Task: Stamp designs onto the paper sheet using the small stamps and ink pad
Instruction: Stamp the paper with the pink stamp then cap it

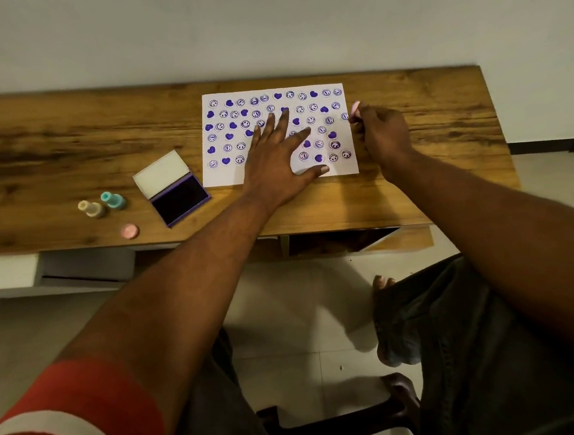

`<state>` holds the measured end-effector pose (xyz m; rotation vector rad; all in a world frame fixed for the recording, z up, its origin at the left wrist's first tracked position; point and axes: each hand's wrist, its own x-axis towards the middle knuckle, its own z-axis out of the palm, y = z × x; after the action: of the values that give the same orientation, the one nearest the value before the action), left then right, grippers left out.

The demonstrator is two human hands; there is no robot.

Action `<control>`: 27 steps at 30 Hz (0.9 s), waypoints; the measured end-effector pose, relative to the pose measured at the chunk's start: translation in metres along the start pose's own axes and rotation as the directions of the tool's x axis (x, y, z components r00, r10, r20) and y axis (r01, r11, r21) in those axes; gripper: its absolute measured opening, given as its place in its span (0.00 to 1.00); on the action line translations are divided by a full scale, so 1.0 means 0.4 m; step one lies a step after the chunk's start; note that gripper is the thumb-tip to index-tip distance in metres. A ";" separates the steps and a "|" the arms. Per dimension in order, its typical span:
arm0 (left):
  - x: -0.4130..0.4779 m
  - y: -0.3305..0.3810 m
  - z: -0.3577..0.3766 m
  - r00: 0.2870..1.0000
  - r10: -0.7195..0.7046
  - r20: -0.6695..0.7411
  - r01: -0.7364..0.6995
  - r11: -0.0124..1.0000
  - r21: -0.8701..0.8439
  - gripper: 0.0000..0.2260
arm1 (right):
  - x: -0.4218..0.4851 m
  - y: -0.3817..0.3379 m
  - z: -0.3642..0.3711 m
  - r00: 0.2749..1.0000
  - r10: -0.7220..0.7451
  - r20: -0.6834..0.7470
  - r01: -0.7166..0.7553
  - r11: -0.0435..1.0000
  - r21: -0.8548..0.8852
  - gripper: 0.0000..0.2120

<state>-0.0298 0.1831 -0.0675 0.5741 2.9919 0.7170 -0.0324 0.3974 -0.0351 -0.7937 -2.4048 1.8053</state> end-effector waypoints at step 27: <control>-0.520 -0.461 -0.264 0.812 -0.336 -0.478 0.339 0.937 -0.081 0.15 | -0.388 -0.145 0.620 0.617 -0.468 0.632 0.723 0.655 -0.220 0.13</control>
<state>0.0898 -0.0890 -0.0693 -0.1883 3.4013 0.9331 0.0011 0.1012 -0.0212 0.6442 -2.9311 1.2623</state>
